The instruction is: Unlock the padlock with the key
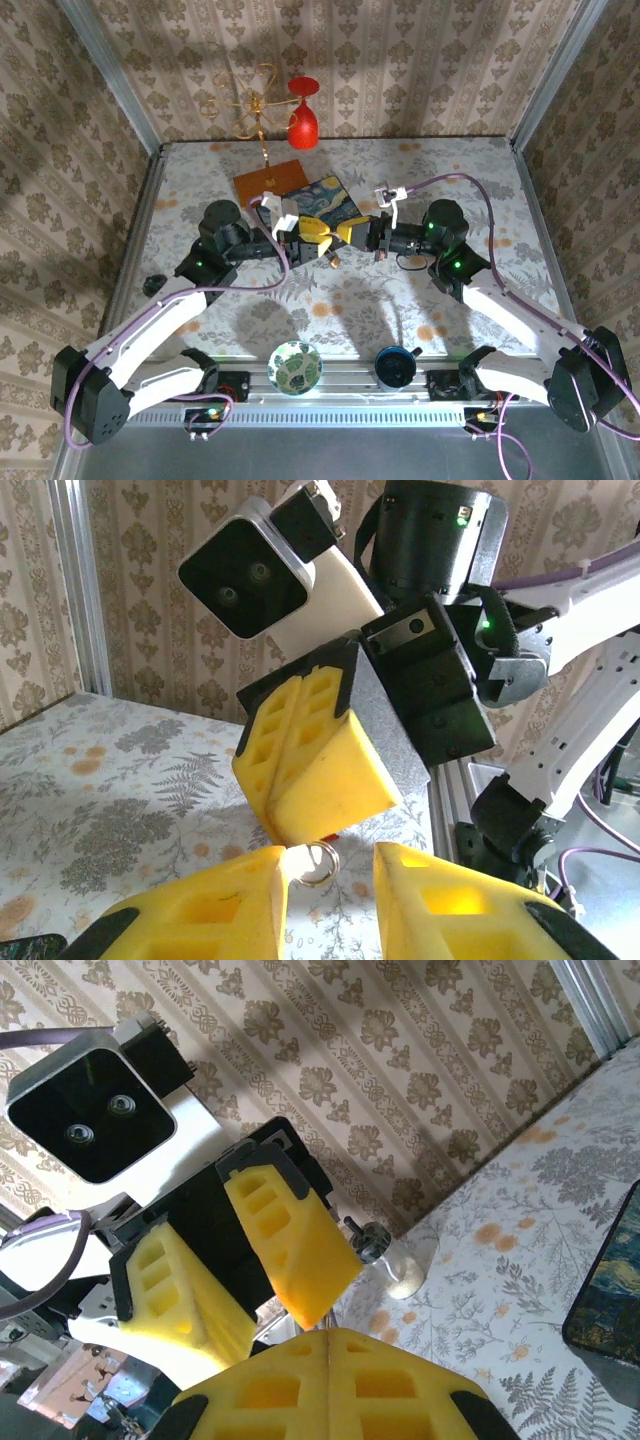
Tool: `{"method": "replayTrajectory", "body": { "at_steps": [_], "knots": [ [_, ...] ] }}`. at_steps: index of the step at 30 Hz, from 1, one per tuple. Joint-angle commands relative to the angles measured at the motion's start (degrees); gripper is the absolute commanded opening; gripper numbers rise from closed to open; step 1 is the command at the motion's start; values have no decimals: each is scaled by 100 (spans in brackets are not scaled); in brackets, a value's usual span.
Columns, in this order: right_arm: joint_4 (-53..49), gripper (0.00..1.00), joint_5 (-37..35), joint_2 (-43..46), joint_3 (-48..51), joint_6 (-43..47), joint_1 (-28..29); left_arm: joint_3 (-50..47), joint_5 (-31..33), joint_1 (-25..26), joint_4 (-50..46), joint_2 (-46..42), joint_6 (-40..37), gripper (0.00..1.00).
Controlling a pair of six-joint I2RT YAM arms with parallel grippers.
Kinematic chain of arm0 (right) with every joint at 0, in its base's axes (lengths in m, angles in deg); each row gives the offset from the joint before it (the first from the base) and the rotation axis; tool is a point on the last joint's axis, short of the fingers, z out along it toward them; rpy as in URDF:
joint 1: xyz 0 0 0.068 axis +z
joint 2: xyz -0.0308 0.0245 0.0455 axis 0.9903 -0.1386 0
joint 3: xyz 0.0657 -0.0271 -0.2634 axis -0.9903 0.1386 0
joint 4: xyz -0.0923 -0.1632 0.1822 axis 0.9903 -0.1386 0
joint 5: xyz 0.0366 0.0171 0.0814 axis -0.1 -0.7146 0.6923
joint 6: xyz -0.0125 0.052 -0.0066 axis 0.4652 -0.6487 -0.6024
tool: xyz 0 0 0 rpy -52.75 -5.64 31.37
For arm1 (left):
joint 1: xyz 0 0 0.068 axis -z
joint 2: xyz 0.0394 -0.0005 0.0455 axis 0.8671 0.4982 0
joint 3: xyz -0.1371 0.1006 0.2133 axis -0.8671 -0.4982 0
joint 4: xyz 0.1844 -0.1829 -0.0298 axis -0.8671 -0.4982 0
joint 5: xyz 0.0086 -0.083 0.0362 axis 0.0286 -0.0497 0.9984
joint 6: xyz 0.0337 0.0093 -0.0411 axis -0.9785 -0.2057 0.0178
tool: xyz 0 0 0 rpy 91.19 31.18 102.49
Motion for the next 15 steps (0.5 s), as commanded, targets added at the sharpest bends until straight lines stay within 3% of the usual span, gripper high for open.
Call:
{"method": "replayTrajectory", "body": {
  "at_steps": [1,15],
  "knots": [
    [-15,0,75,-30,-147,98,50,179,-133,-12,-151,62,-245,29],
    [-153,0,113,36,-243,178,159,114,-923,-201,-256,139,-481,31]
  ]
}}
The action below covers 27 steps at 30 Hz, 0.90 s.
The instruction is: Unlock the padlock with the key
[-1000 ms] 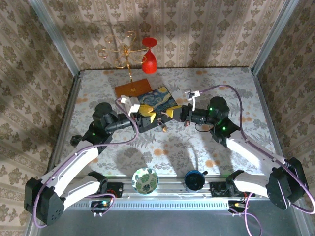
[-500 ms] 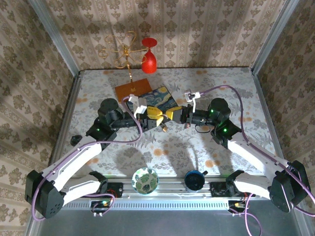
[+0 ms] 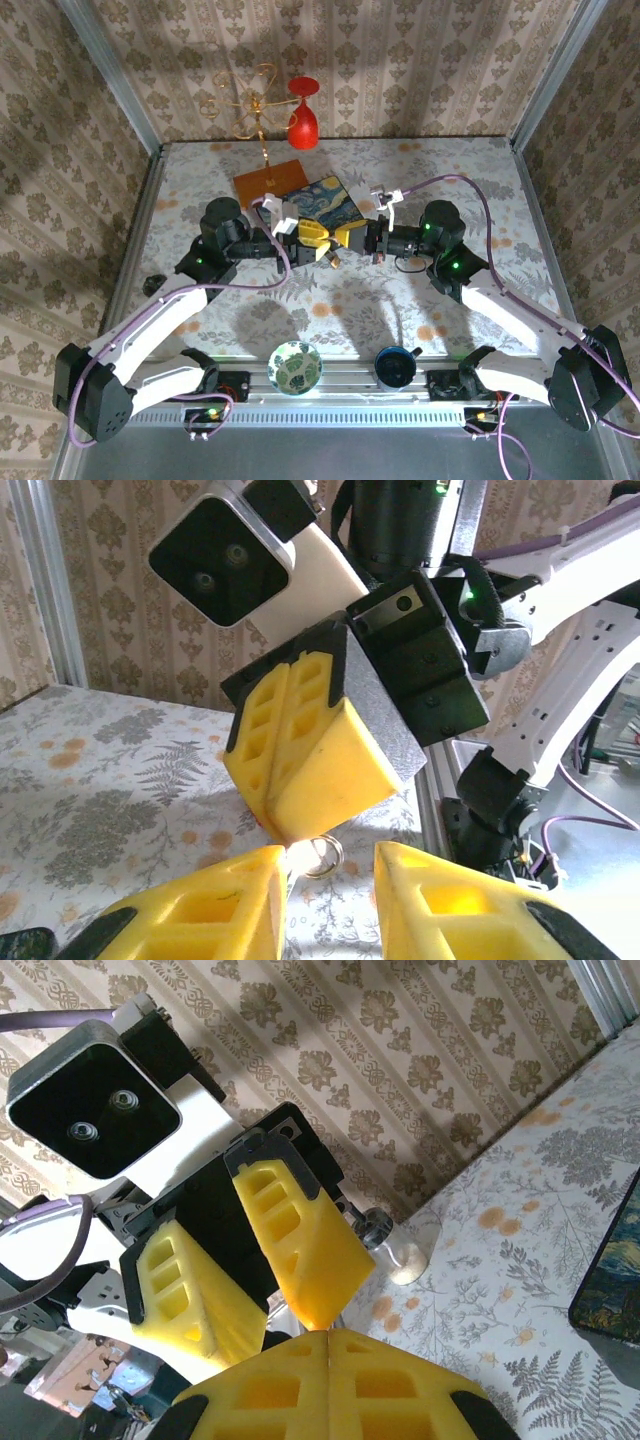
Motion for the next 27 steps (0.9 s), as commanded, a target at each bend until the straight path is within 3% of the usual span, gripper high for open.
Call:
{"method": "replayTrajectory", "body": {
  "at_steps": [1,6,10,27],
  "knots": [
    [6,0,113,46,-255,145,76,109,-381,-63,-44,69,-145,31],
    [-65,0,122,63,-283,202,138,23,-514,-206,199,115,43,37],
    [-116,0,119,99,-301,229,169,-47,-707,-296,333,154,141,50],
    [-297,0,-10,189,-325,365,261,-81,-790,-491,153,20,153,40]
  ]
}}
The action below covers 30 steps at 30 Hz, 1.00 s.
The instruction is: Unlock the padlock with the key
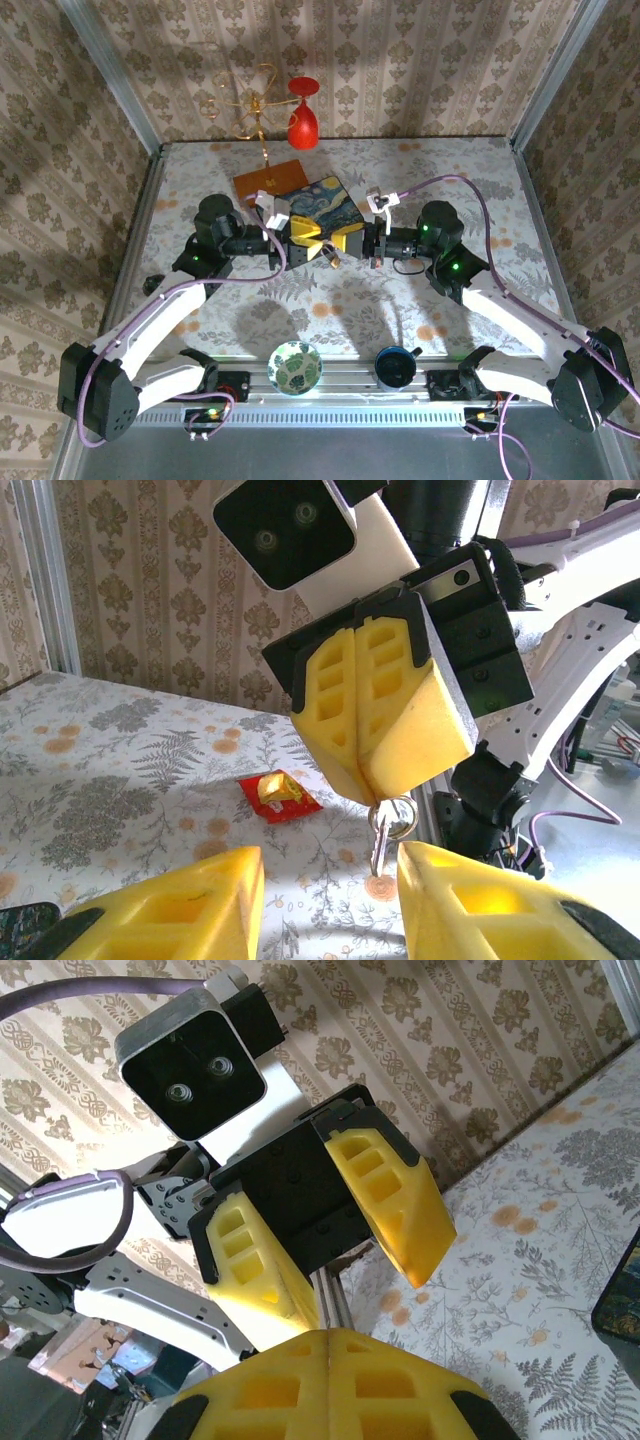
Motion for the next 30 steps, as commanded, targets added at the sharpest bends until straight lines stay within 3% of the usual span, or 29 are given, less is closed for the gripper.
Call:
{"method": "replayTrajectory", "body": {
  "at_steps": [1,11,23,25,30],
  "knots": [
    [-41,0,-6,95,-198,108,58,59,-237,44,-25,-47,-14,40],
    [-105,0,-34,134,-225,145,95,161,-334,198,-59,107,-105,35],
    [-167,0,-60,99,-251,193,113,187,-367,256,-12,124,-167,13],
    [-184,0,-89,95,-251,197,122,182,-400,275,-47,120,-210,0],
    [-213,0,-144,117,-251,215,122,210,-361,287,-310,55,-425,0]
  ]
}}
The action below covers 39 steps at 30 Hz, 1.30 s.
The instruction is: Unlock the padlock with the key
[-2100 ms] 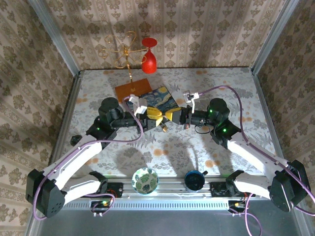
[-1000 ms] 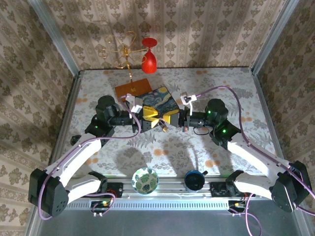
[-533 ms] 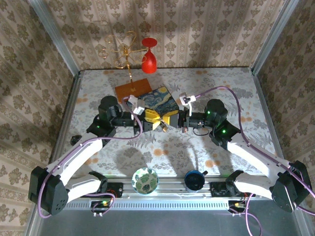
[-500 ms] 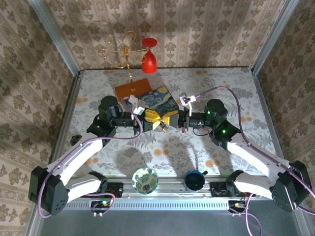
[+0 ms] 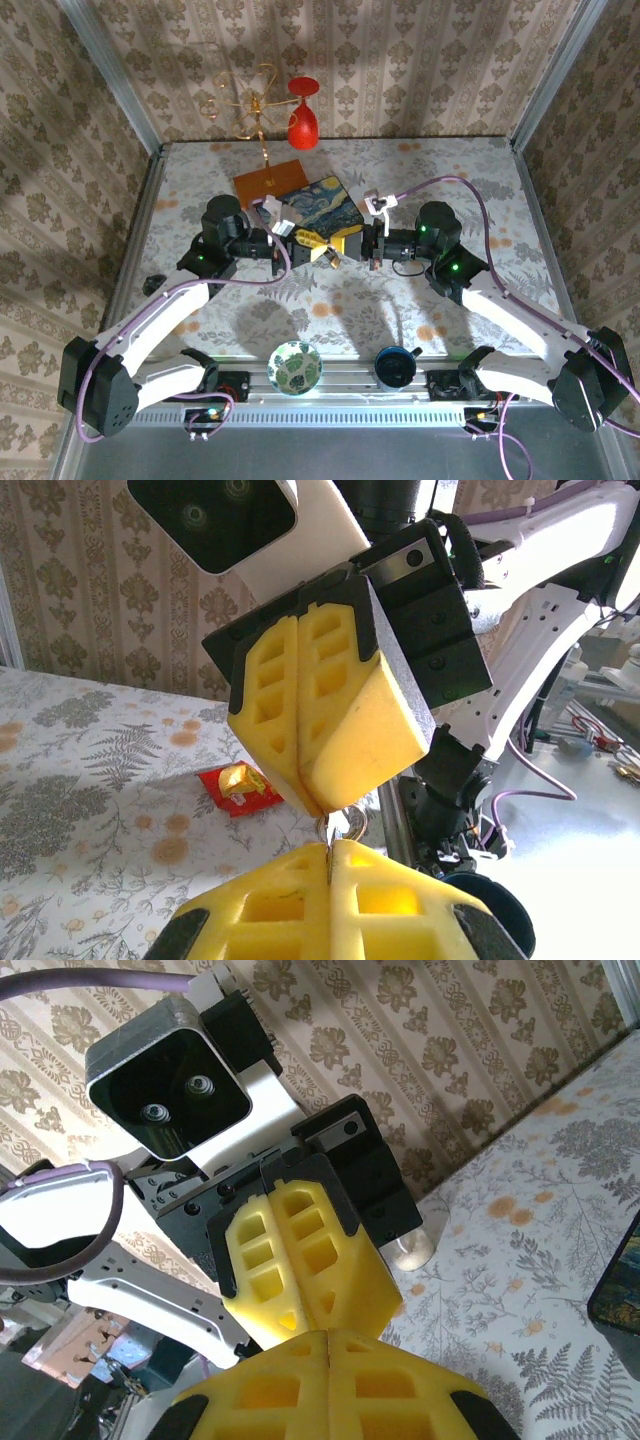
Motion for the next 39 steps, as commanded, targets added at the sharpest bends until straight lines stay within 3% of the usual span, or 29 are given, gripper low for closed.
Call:
{"method": "replayTrajectory", "body": {
  "at_steps": [1,5,9,10,13,17,20,23,29,33,39],
  "knots": [
    [-36,0,-83,116,-249,90,60,190,-93,56,-168,-72,-273,0],
    [-99,0,-115,109,-283,116,60,182,38,64,-188,-129,-384,0],
    [-466,28,-267,142,-416,266,63,29,615,154,-312,-425,-1001,0],
    [-628,40,-342,165,-478,343,61,-6,862,214,-445,-530,-1308,0],
    [-1325,54,-768,286,-692,582,45,-69,1821,542,-1013,-864,-2547,0],
    [-2360,57,-1471,398,-1064,732,-33,-241,3436,1185,-1426,-1103,-4618,0],
    [-3199,56,-1722,344,-1380,497,-280,-674,4244,1550,-671,-1250,-5747,0],
    [-3382,55,-997,166,-1417,-182,-760,-1028,4227,1551,170,-1356,-6231,0],
    [-2423,59,556,-35,-1033,-1063,-950,-897,4231,1535,179,-1138,-6942,0],
    [-2606,62,789,-101,-995,-1076,-950,-890,3959,1523,477,-1119,-7025,0],
    [-1554,66,1129,-283,-611,-1861,-926,-694,3779,1523,387,-1049,-7245,0]
  ]
}}
